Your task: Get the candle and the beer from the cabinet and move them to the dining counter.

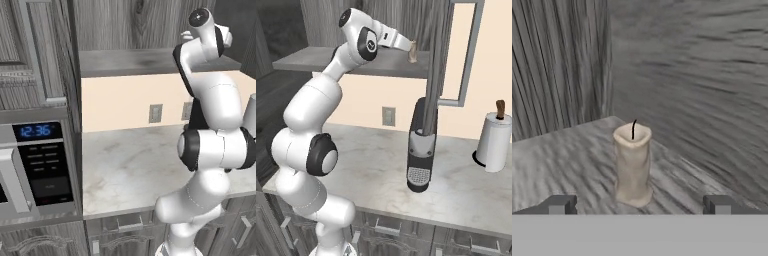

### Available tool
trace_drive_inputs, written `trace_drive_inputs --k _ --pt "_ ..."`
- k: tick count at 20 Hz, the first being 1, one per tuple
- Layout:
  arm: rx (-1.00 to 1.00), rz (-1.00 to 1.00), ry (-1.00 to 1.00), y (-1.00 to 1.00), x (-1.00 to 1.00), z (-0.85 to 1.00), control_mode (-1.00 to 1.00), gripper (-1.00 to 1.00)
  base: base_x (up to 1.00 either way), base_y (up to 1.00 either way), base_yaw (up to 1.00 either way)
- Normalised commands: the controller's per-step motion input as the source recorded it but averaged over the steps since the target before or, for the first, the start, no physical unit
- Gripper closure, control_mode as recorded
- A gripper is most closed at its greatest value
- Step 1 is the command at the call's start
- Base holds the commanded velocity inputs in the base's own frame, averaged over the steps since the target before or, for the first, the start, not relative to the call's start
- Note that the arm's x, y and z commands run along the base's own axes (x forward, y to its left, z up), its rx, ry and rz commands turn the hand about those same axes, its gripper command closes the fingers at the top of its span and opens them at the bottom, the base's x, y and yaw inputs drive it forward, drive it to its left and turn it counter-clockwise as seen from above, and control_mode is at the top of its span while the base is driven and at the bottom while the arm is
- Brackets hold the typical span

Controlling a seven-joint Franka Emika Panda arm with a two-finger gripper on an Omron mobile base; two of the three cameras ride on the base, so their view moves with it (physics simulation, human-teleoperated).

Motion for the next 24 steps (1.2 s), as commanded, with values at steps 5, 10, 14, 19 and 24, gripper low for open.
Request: trace_drive_inputs --k 5,10,14,19,24 --pt "0.00 0.00 0.00 -0.08 0.44 0.00 -1.00 -1.00 0.00 0.00 0.00" --pt "0.00 0.00 0.00 -0.05 0.37 0.00 -1.00 -1.00 0.00 0.00 0.00" --pt "0.00 0.00 0.00 -0.07 0.24 0.00 -1.00 -1.00 0.00 0.00 0.00" --pt "0.00 0.00 0.01 -0.07 0.11 0.00 -1.00 -1.00 0.00 0.00 0.00" --pt "0.00 0.00 0.02 -0.07 0.02 0.00 -1.00 -1.00 0.00 0.00 0.00"
